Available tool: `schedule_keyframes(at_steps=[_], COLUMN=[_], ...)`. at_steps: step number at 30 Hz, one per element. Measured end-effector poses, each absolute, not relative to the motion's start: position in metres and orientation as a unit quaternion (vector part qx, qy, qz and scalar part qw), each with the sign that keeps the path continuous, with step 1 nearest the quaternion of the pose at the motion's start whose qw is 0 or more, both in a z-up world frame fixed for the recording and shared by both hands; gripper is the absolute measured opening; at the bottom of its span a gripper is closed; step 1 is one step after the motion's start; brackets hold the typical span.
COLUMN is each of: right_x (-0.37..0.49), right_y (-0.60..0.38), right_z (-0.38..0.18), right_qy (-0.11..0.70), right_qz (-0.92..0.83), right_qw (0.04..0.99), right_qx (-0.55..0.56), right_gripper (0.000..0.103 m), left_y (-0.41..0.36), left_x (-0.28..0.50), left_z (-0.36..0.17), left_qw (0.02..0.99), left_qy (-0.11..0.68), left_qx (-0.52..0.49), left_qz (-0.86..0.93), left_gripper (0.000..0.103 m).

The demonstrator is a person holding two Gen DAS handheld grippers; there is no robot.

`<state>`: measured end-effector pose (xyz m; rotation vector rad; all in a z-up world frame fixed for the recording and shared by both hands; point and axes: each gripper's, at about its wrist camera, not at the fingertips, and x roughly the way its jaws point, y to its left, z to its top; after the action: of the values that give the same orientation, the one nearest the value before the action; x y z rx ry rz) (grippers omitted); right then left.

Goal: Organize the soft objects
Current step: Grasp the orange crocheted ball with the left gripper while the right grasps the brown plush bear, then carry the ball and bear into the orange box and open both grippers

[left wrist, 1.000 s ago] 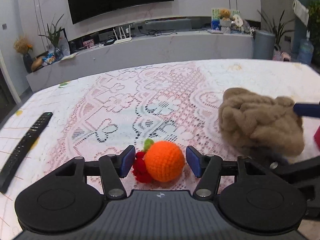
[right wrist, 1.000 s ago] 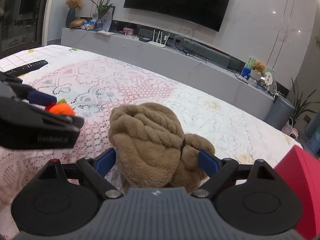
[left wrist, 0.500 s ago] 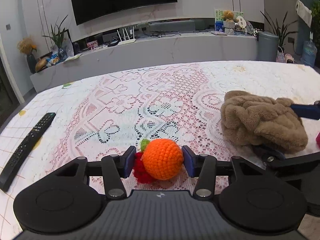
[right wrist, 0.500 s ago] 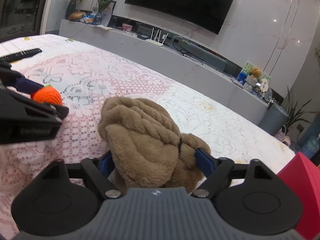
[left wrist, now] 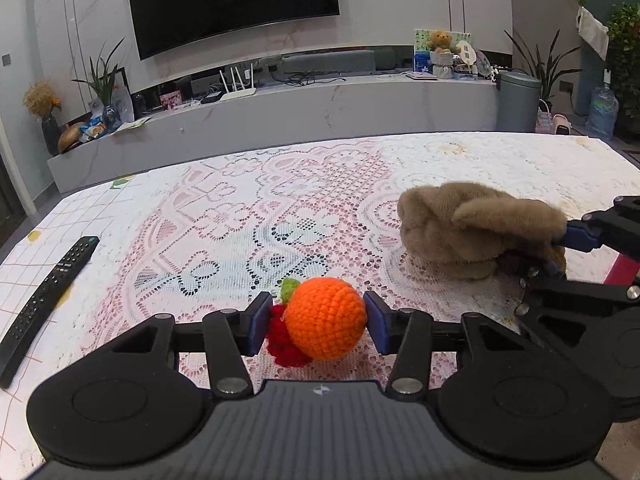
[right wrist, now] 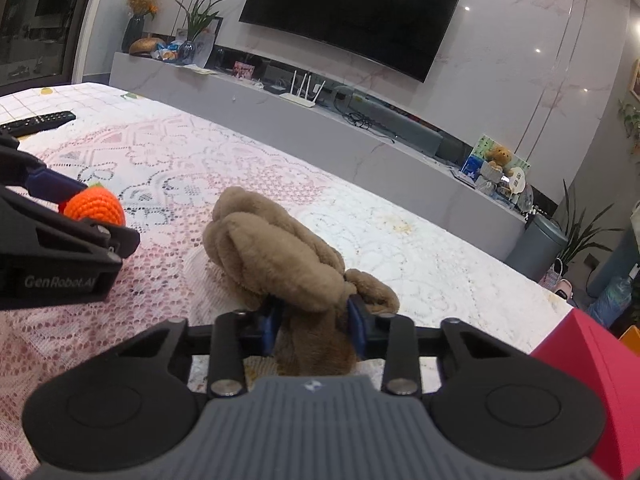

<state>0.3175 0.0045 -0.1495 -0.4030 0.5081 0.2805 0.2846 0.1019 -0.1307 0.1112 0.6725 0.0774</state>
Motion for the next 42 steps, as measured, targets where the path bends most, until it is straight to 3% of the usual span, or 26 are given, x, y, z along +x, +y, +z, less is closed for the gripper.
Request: schedule_keyframes(at_steps=[4,21,26,42], right_x=[0.317,0.28,0.262,0.159], right_y=[-0.002,-0.007,-0.011,-0.053], right_z=[-0.143,-0.101,-0.086,-0.051], right_qy=[0.241,0.25,0.258,0.299], right_qz=[0.129,0.158,0.17,0.2], right_qw=[0.946,0.948,0.946,0.933], right_qx=[-0.174,-0.117,-0.101,-0.003], right_gripper=[0.025,0.022,0.022,0.023], left_y=[0.101,0.097,0.099,0.133], left_x=[0.283,0.258,0.238,0.17], left_z=[-0.129,-0.101,-0.08,-0.059], left_qw=[0.944,0.95,0.961,0.96], left_qy=[0.323,0.308,0.27,0.253], left_qx=[0.056,0.042,0.032,-0.096], left_qz=[0.036,0.03,0.038,0.065], left_gripper=[0.056,0.056,0.056,0.056])
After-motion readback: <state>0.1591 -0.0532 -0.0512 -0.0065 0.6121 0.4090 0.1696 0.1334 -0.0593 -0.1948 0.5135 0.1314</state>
